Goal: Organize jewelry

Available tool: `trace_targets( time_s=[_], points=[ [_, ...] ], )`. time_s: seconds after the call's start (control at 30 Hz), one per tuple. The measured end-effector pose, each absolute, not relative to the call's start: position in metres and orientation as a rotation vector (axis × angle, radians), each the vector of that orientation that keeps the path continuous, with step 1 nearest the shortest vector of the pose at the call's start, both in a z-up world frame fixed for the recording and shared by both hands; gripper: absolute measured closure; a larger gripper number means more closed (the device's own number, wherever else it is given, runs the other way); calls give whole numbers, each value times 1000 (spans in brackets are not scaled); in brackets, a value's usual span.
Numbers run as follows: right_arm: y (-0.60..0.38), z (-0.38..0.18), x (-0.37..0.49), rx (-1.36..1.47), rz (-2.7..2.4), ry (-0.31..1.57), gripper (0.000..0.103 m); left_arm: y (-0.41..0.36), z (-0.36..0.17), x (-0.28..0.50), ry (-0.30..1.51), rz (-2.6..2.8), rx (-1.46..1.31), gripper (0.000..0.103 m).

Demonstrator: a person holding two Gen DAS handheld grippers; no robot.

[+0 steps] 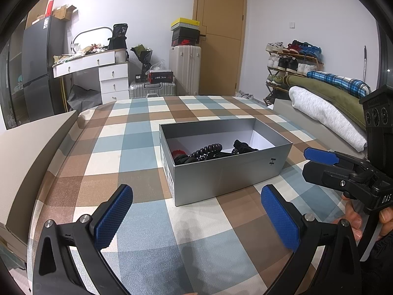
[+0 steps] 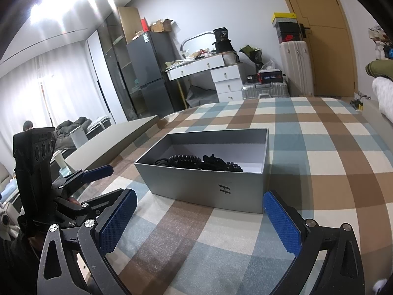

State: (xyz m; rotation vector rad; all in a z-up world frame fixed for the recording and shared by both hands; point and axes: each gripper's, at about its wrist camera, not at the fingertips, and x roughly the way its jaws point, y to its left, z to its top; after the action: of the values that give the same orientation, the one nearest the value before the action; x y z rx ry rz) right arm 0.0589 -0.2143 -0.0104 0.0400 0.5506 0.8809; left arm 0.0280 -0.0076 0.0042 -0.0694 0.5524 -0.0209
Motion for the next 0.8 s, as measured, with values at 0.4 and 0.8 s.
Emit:
trace_targets(
  time_s=[0.4, 0.8],
  points=[
    [-214, -10, 58, 39, 880, 551, 0, -7, 4, 28, 552, -20, -68, 1],
    [-214, -11, 57, 40, 882, 550, 0, -7, 4, 28, 553, -20, -67, 1]
  ],
)
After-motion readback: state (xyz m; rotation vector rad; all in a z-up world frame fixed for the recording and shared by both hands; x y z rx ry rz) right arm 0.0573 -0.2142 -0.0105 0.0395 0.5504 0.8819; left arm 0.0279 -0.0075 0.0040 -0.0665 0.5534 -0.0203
